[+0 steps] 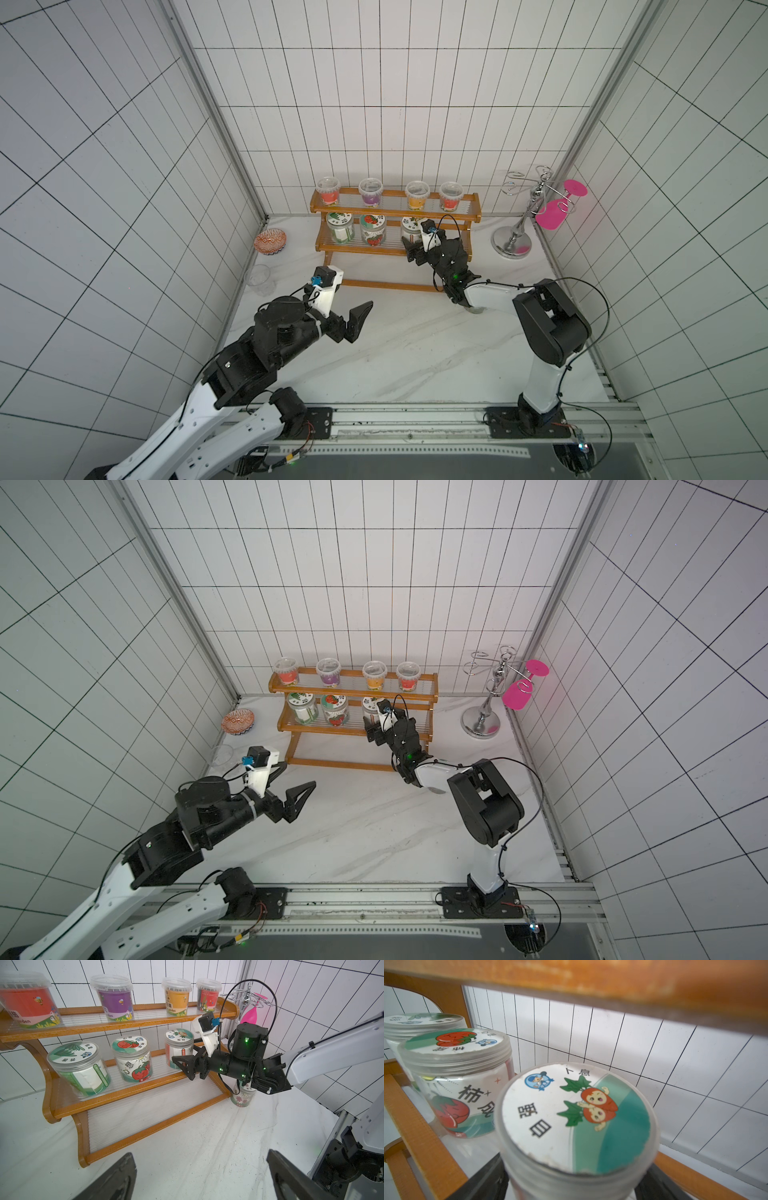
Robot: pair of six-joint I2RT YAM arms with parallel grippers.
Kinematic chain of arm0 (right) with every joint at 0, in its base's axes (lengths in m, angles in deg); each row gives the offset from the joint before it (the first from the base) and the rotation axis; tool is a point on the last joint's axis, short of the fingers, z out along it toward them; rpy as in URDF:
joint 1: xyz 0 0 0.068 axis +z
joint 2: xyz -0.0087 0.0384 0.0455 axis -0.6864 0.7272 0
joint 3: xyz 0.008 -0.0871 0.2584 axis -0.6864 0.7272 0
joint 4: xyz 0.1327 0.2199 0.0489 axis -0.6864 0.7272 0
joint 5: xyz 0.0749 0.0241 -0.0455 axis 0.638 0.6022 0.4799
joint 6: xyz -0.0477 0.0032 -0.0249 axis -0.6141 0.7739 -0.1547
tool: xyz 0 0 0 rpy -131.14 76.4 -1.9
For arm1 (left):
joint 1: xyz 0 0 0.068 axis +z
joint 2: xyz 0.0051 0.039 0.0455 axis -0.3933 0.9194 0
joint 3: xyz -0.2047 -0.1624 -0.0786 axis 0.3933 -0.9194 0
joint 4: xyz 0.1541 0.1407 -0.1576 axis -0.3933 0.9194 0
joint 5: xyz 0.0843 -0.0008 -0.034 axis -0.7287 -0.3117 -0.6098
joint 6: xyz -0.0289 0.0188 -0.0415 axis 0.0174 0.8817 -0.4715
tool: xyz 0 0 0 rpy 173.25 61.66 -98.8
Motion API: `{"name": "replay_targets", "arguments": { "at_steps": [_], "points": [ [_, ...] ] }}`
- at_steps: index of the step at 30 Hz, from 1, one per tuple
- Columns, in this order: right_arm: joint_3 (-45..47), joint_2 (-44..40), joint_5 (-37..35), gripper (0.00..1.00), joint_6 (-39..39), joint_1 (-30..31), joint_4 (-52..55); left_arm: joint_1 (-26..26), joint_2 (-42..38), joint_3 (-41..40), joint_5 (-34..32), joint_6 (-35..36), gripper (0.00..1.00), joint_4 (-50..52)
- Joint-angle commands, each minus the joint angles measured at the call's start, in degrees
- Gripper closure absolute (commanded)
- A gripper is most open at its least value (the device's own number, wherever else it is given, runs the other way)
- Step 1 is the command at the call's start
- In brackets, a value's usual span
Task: Place the seed container on the shelf
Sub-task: Place the seed jar on the shelf.
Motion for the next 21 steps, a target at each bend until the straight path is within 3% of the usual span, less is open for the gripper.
{"name": "replay_targets", "arguments": {
  "at_steps": [1, 5, 12, 21],
  "points": [
    [-0.83, -2.92, 2.33, 0.07, 0.00, -0.49, 0.24, 0.26, -0.18, -0.56, 0.72, -0.38, 0.01, -1.18],
    [2.23, -6.62, 2.92, 0.01, 0.62, -0.49, 0.54, 0.25, 0.25, -0.65, 0.90, -0.95, 0.01, -1.11],
    [6.07, -16.01, 4.37, 0.01, 2.75, -0.41, 9.32, 0.25, 1.13, -1.26, 1.49, -1.82, 0.01, -1.02],
    [9.21, -32.10, 5.53, 0.01, 8.89, -0.41, 32.01, 0.26, 3.57, -1.53, 6.01, -2.97, 0.01, -3.14]
  ]
}}
